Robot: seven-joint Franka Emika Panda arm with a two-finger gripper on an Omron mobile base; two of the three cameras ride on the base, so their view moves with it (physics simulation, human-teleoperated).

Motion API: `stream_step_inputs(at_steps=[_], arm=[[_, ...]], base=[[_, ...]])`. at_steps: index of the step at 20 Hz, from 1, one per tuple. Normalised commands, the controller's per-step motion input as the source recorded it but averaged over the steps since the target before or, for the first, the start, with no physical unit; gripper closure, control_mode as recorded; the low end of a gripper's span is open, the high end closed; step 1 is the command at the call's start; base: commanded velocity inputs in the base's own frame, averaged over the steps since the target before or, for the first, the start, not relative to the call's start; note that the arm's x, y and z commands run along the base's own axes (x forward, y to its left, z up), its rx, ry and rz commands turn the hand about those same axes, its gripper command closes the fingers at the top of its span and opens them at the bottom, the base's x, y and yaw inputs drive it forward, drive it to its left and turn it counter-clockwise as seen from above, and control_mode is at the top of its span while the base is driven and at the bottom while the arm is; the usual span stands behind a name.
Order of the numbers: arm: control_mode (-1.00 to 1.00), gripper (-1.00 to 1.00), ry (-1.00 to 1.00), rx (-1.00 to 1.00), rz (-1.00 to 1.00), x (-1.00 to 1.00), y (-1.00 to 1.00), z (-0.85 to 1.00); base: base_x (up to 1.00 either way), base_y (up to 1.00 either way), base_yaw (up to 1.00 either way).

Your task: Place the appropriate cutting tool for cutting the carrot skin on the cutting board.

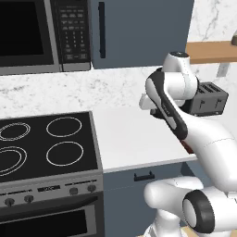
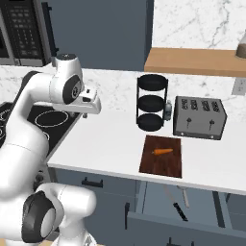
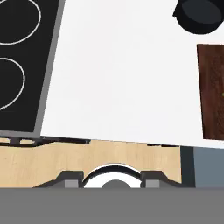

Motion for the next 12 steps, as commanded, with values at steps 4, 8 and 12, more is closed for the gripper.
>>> stream_step_inputs(at_steps=[4, 8, 12], arm=[[-1.00, -1.00, 0.03, 0.01, 0.00, -0.19, -0.15, -0.09], [-1.00, -1.00, -0.04, 0.09, 0.00, -0.79, -0.64, -0.35], [-1.00, -1.00, 0.00, 0.06, 0.00, -0.66, -0.98, -0.20]], base=[[0.00, 0.00, 0.00], [0.00, 0.00, 0.00], [0.00, 0.00, 0.00]])
